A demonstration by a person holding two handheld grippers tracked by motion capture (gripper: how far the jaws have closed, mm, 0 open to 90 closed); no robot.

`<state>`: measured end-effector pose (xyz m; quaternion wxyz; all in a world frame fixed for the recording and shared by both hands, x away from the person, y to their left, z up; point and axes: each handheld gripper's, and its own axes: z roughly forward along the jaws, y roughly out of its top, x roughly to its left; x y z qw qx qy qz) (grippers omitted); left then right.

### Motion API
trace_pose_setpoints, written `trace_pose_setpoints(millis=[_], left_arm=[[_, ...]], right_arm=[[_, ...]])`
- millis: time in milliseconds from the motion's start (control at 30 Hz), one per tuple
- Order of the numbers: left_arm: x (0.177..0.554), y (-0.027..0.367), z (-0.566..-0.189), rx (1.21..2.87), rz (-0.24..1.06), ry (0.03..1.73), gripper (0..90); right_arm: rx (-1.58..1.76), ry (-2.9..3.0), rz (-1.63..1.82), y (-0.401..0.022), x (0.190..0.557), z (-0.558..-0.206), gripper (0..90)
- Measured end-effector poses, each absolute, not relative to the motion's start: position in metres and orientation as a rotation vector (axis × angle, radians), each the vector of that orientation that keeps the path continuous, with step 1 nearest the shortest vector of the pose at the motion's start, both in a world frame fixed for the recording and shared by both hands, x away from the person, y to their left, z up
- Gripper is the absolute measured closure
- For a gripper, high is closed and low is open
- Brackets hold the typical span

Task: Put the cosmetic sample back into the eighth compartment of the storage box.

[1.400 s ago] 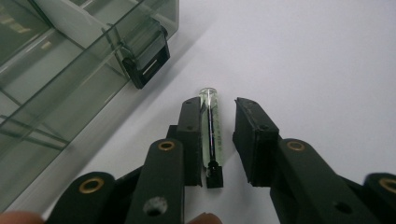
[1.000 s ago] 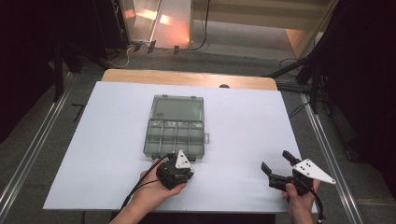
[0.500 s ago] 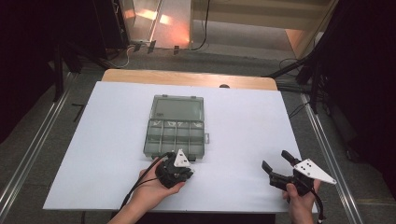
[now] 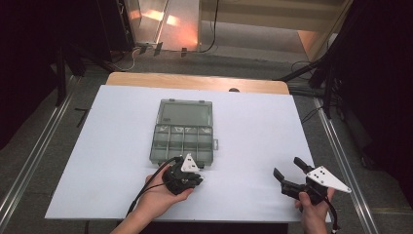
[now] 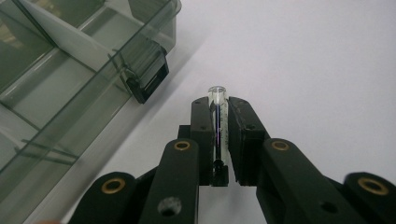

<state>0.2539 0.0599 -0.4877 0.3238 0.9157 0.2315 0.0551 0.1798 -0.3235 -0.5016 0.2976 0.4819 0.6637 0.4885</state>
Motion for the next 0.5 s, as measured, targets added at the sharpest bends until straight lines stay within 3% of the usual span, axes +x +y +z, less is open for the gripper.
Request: trace_pose_setpoints(millis=[500], left_arm=[[0.261, 0.056, -0.470, 2.349, 0.138, 0.594, 81.0]], right_arm=[[1.277, 1.764, 1.292, -0.326, 0.178, -0.502, 12.9]])
